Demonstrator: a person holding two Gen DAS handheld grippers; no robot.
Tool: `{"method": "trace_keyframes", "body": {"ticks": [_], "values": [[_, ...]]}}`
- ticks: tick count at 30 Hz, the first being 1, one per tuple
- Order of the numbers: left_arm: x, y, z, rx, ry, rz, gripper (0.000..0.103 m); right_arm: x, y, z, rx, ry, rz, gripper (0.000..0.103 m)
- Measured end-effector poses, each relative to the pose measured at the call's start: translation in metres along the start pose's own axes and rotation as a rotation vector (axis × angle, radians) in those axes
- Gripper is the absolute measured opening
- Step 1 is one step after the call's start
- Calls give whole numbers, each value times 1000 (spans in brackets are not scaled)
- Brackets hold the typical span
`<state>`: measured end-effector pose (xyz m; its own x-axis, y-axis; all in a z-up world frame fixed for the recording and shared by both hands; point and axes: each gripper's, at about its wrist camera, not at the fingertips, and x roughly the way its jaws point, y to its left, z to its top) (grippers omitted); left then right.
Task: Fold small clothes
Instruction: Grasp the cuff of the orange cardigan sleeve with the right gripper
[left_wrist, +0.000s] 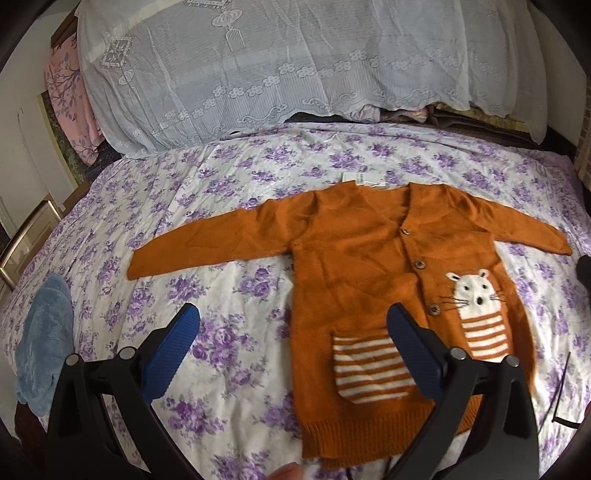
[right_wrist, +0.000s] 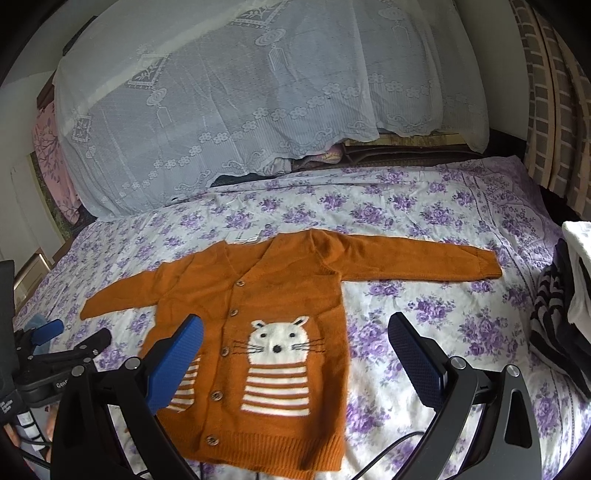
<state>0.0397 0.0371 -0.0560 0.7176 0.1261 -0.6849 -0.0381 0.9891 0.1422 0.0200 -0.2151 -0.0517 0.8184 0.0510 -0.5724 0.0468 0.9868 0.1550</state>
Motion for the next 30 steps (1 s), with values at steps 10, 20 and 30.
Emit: {"method": "trace_keyframes", "body": {"ticks": [10, 20, 30], "values": [[75, 27, 12, -68, 111, -65, 99, 61, -115, -1, 256, -20, 41, 100], [101, -40, 61, 14, 192, -261, 99, 94, -235, -9, 641, -13, 13, 83], [107, -155, 127, 227, 74, -259, 99, 150, -271, 5, 746, 42, -76, 73]]}}
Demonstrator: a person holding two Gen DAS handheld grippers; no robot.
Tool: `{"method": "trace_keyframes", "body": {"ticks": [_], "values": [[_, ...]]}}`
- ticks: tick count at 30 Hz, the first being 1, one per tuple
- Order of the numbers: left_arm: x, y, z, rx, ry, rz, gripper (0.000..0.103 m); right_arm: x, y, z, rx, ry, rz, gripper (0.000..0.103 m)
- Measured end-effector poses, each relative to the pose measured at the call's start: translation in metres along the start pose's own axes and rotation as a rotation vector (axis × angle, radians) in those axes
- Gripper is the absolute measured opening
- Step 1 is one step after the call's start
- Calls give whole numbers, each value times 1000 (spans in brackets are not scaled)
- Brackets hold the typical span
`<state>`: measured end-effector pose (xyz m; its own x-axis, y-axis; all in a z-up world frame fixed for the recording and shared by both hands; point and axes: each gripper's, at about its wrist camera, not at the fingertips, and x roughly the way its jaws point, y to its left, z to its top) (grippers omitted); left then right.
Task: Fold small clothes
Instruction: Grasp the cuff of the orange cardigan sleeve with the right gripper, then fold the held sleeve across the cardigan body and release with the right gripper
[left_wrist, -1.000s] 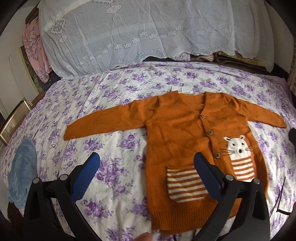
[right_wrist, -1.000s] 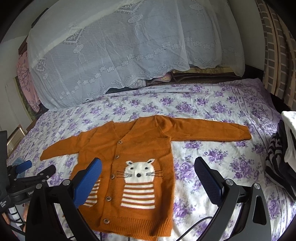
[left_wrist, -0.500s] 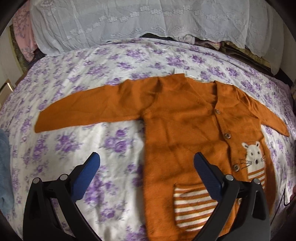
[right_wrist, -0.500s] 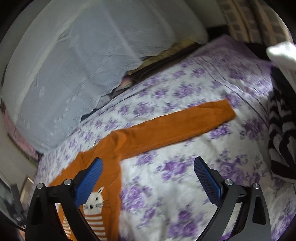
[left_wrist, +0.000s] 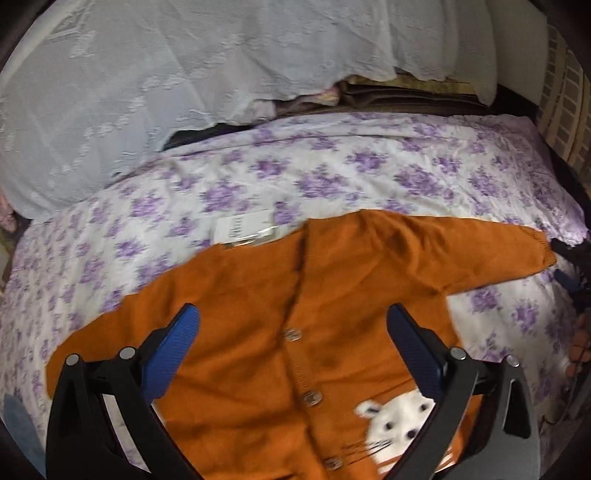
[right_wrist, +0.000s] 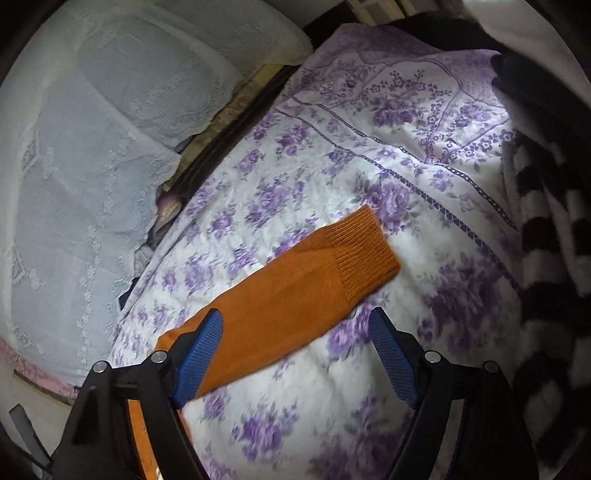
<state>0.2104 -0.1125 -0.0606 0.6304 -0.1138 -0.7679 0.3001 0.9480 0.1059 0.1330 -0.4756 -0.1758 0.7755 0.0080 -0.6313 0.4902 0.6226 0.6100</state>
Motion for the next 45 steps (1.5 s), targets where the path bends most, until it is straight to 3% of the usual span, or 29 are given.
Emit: {"method": "trace_keyframes", "body": {"ticks": [4, 8, 10, 12, 18, 27, 35, 40, 45], "values": [[30, -26, 3, 17, 19, 15, 99, 19, -8, 3, 14, -17, -31, 51], [72, -43, 7, 2, 92, -35, 99, 24, -7, 8, -25, -49, -31, 41], [90, -48, 11, -5, 116, -31, 99, 24, -10, 10, -32, -67, -24, 21], [105, -52, 14, -10, 131, 5, 99, 25, -13, 11, -26, -66, -9, 8], [140, -51, 14, -50, 184, 37, 99, 9, 10, 4, -148, -134, 4, 7], [109, -4, 14, -132, 161, -14, 99, -20, 76, -11, -340, -170, 71, 7], [85, 55, 9, -218, 163, -10, 99, -21, 136, -39, -412, -139, 164, 7], [74, 52, 15, -172, 123, -18, 99, -24, 186, -69, -495, -95, 240, 7], [81, 43, 22, -176, 133, -56, 99, -28, 231, -96, -558, -33, 303, 7]]}}
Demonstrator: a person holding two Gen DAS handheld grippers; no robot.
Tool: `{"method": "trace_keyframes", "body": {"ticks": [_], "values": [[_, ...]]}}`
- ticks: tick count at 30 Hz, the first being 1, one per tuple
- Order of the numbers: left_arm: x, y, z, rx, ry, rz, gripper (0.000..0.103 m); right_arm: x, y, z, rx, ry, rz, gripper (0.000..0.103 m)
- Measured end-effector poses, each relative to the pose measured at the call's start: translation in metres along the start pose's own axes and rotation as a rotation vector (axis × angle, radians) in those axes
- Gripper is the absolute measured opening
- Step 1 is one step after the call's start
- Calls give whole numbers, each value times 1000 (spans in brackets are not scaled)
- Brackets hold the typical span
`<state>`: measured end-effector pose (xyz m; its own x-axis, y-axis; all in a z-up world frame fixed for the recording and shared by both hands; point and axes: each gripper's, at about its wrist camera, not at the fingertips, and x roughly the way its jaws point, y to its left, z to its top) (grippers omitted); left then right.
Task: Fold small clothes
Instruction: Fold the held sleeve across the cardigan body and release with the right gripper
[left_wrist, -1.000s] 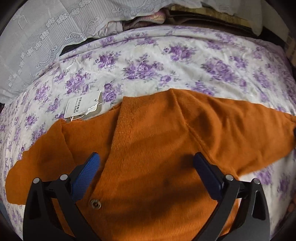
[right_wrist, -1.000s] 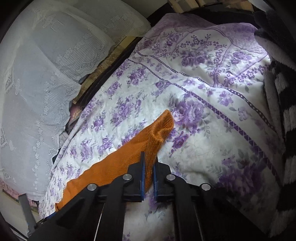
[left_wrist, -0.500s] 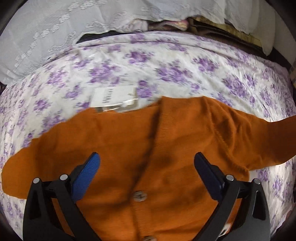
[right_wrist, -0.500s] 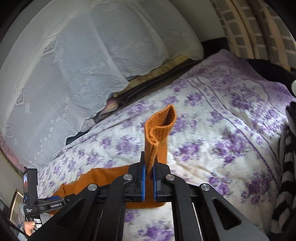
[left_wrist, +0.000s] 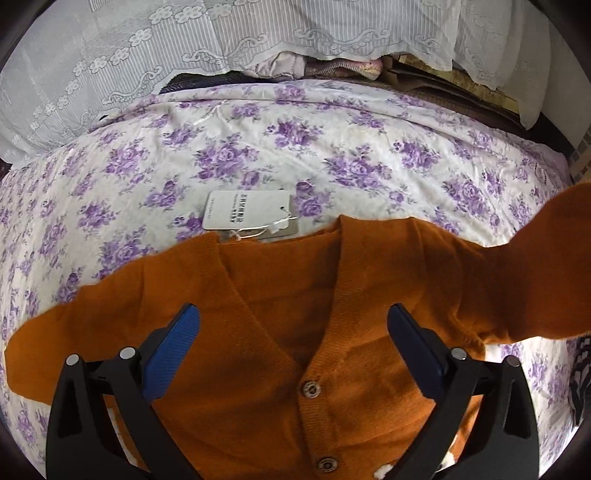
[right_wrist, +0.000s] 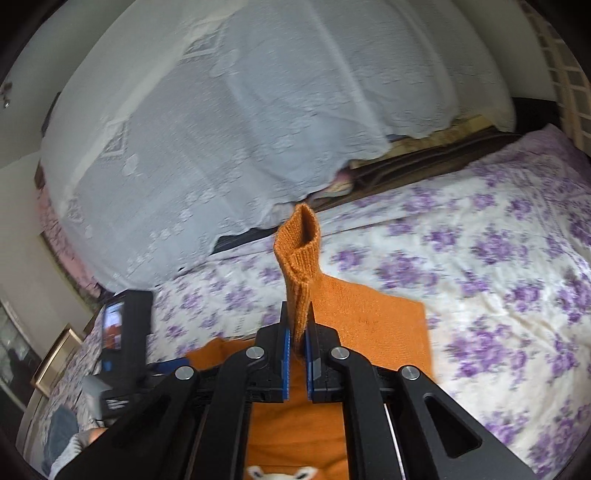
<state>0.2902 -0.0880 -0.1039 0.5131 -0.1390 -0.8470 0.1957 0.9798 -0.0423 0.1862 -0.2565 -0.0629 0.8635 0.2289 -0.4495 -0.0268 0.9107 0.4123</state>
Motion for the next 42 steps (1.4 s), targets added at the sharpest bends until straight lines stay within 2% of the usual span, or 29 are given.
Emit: {"method": "trace_keyframes", "body": {"ticks": [4, 11, 14, 21, 23, 26, 29, 32, 34, 35, 39, 42], "values": [[0, 5, 1, -28, 1, -46, 99, 13, 40, -6, -39, 37, 44, 7], [-6, 45, 1, -88, -35, -29, 99, 40, 93, -23, -119, 98, 91, 7], [-3, 65, -2, -108, -36, 6, 99, 54, 109, -30, -140, 123, 97, 7], [16, 118, -18, -189, -10, 80, 98, 98, 118, -51, -123, 220, 95, 7], [20, 141, -25, -266, 8, 75, 98, 110, 118, -60, -114, 252, 94, 7], [17, 173, -42, -392, -11, 44, 98, 130, 118, -75, -122, 323, 83, 7], [9, 185, -50, -419, -36, 40, 98, 146, 116, -90, -116, 374, 74, 7], [2, 185, -53, -409, -58, 30, 98, 161, 120, -103, -148, 454, 57, 15], [0, 183, -55, -397, -61, 13, 98, 160, 123, -106, -174, 467, 82, 34], [-1, 181, -55, -387, -59, 8, 98, 155, 126, -106, -191, 465, 87, 36], [-11, 173, -58, -354, -72, -4, 98, 117, 125, -92, -258, 429, 118, 36], [-25, 160, -58, -305, -105, -11, 98, 77, 102, -73, -311, 339, 72, 35]]}}
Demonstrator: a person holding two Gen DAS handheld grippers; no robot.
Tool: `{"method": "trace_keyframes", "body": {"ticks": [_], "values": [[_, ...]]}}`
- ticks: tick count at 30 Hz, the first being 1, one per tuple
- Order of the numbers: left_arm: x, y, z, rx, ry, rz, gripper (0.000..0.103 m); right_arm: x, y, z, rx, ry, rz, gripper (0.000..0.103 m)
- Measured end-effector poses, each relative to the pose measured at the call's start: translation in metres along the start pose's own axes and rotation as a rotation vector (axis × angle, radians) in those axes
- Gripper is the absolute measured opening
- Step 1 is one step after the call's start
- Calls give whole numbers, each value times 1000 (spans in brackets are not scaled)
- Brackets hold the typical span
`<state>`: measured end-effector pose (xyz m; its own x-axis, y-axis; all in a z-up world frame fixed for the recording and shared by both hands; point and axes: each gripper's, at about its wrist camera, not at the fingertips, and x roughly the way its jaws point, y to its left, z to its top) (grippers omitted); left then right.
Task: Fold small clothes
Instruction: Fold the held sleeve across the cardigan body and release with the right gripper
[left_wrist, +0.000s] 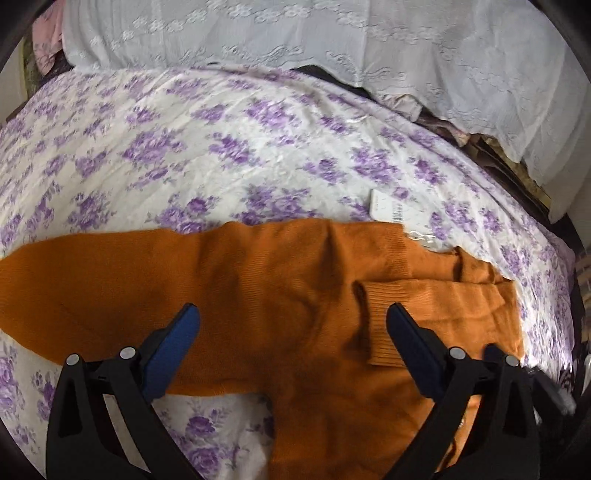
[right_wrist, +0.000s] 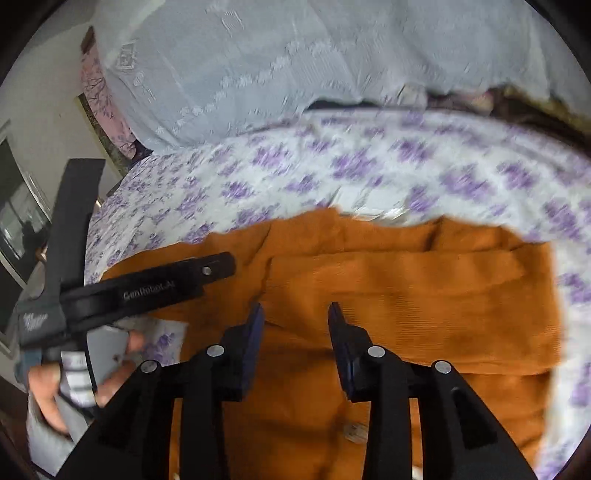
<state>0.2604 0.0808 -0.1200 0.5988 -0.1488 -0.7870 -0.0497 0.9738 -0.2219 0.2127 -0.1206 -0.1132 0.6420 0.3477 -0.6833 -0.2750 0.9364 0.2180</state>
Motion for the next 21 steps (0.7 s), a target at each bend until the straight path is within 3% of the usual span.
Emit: {"method": "trace_keyframes", "body": {"ticks": [3, 7, 9, 11, 15, 19, 21], "values": [[-3, -26, -5, 83, -9, -4, 98, -34, -46, -2, 65, -37, -75, 10], [21, -57, -12, 189, 1, 122, 98, -35, -112, -6, 206, -22, -148, 7], [47, -54, -14, 162, 75, 188, 99, -19, -130, -14, 246, 18, -161, 7], [63, -41, -17, 116, 109, 155, 99, 8, -148, -31, 289, 113, -149, 2], [50, -40, -16, 130, 75, 157, 99, 2, -149, -28, 271, 77, -135, 0], [32, -40, -3, 96, 36, 91, 99, -13, -152, 3, 272, -25, -138, 2], [37, -49, 2, 128, 40, 132, 99, -1, -162, 16, 305, -14, -130, 2]]}}
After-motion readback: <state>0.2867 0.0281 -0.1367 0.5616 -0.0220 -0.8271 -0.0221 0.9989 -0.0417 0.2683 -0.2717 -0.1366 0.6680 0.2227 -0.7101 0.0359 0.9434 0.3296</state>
